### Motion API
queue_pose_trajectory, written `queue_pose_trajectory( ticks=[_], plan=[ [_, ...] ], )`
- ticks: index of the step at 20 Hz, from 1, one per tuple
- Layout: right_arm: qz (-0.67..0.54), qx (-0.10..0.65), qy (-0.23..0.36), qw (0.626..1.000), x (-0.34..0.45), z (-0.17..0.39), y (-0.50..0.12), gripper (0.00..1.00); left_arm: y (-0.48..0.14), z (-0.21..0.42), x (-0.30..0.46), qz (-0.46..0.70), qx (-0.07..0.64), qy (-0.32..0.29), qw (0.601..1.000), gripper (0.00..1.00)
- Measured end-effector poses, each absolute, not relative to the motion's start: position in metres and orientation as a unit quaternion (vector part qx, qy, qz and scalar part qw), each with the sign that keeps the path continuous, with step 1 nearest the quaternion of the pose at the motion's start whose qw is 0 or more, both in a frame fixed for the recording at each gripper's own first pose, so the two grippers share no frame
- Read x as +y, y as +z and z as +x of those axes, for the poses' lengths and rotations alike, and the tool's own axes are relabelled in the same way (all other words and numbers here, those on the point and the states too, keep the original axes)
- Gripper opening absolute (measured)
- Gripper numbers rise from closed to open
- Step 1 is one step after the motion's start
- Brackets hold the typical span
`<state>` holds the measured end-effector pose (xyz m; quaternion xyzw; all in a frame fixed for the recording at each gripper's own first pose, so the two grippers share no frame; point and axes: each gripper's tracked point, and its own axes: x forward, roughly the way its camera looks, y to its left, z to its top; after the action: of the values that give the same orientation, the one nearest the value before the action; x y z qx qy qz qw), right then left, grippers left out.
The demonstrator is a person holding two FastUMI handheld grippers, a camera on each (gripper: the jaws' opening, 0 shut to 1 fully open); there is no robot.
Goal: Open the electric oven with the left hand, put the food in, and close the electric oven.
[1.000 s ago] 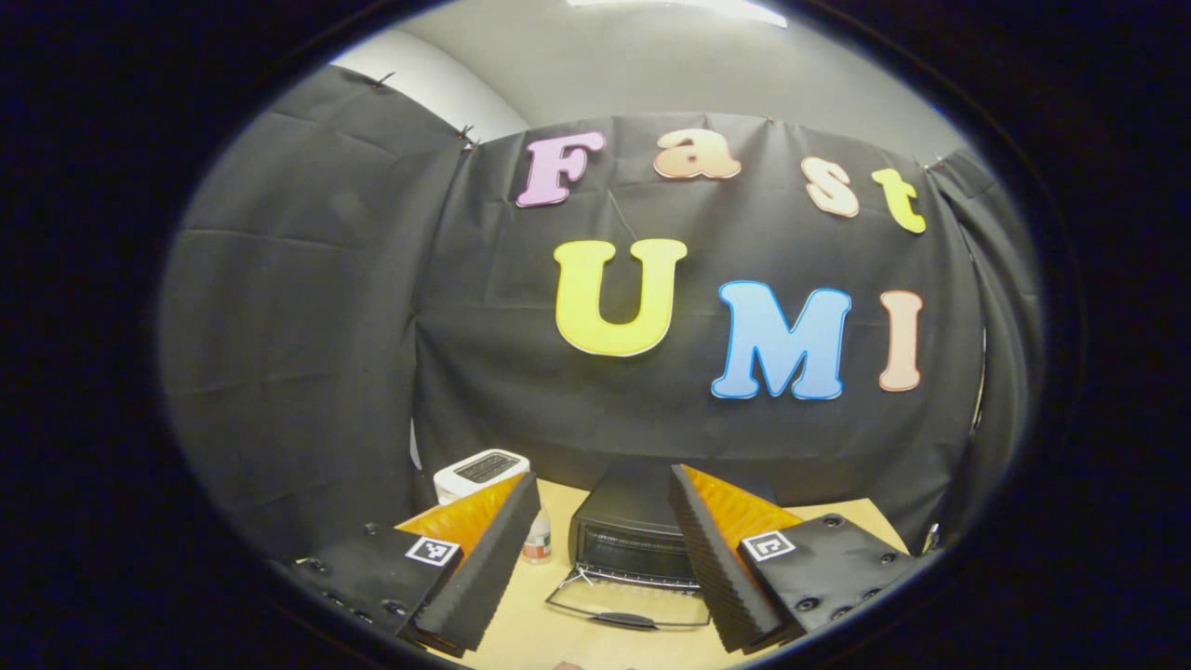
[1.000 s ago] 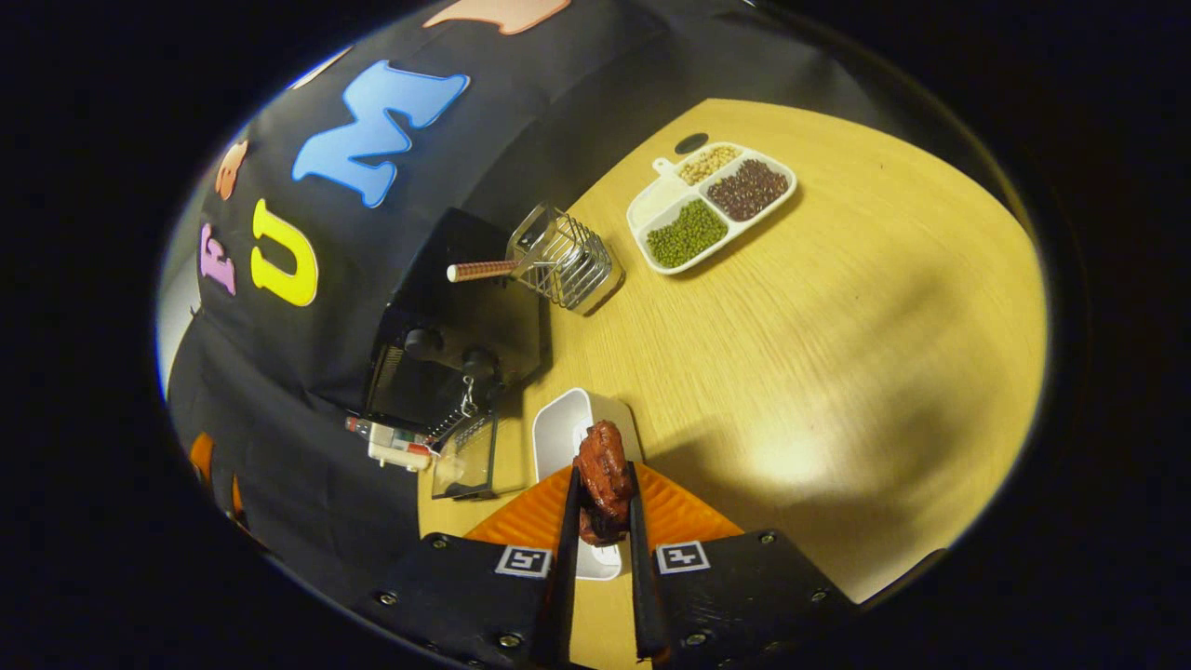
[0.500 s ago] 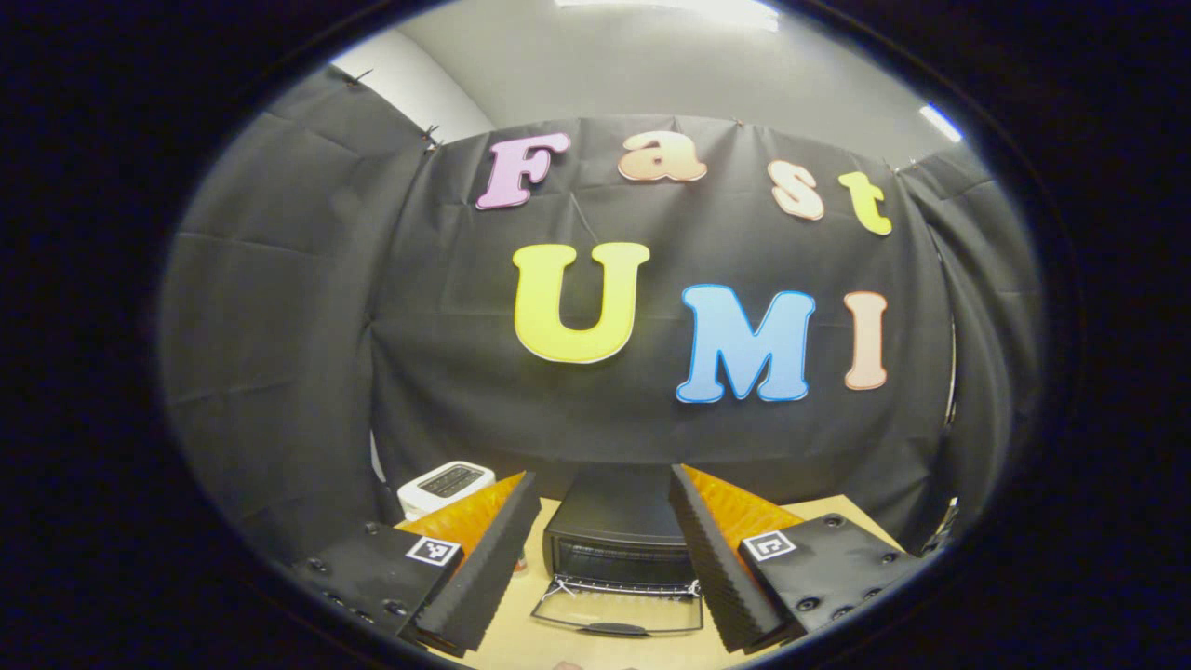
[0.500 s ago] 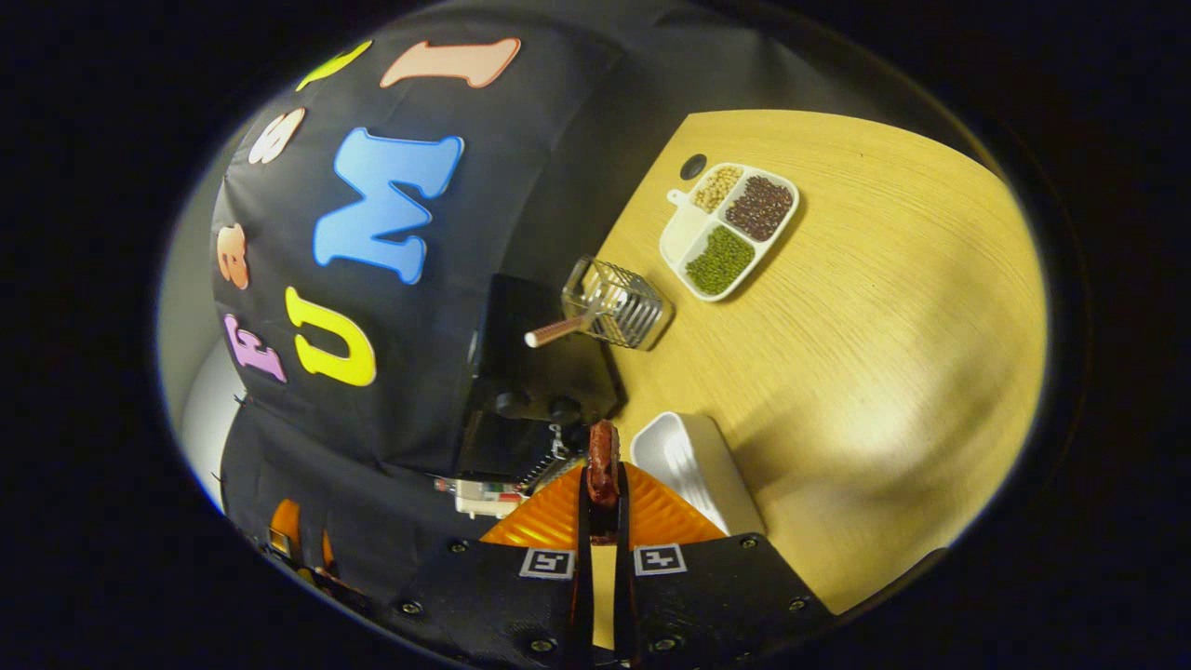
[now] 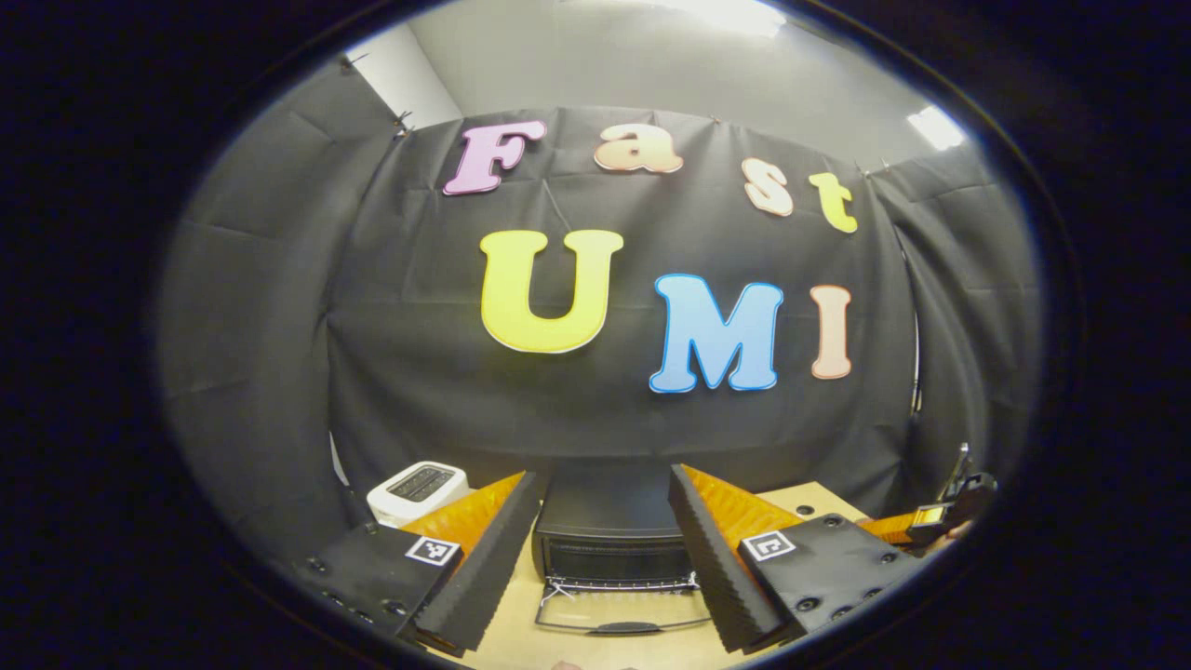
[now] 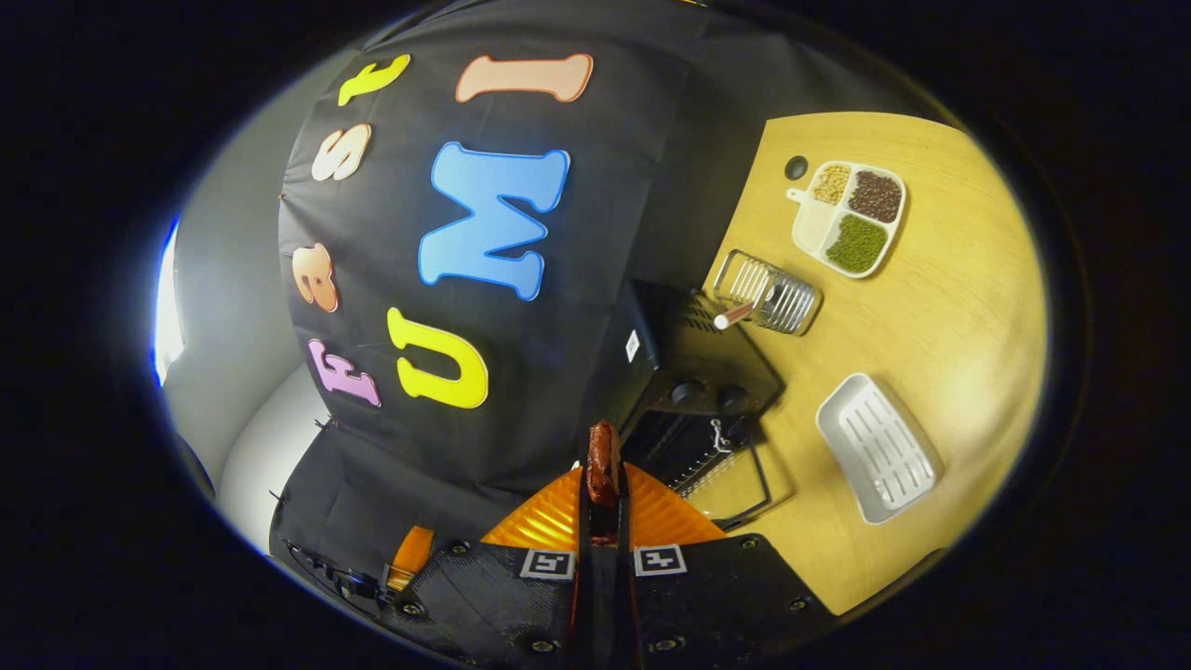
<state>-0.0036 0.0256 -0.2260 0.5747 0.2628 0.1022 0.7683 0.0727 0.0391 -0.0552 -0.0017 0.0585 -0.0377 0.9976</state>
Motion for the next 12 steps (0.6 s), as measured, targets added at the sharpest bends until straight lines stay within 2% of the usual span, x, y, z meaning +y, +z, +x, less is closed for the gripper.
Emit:
queue_pose_trajectory(
  ticks=[4,8,12],
  plan=[
    [0.571,0.274,0.107,0.767,0.072,0.029,-0.244,0.09,-0.058,0.07,0.061,-0.003,0.063,-0.046,0.997,0.98],
    [0.578,0.304,0.095,0.751,0.116,0.057,-0.289,0.09,-0.066,0.074,0.085,-0.004,0.076,-0.04,0.996,0.95],
    [0.59,0.321,0.049,0.739,0.141,0.085,-0.338,0.09,-0.072,0.071,0.122,0.007,0.086,-0.018,0.996,0.98]
  ],
)
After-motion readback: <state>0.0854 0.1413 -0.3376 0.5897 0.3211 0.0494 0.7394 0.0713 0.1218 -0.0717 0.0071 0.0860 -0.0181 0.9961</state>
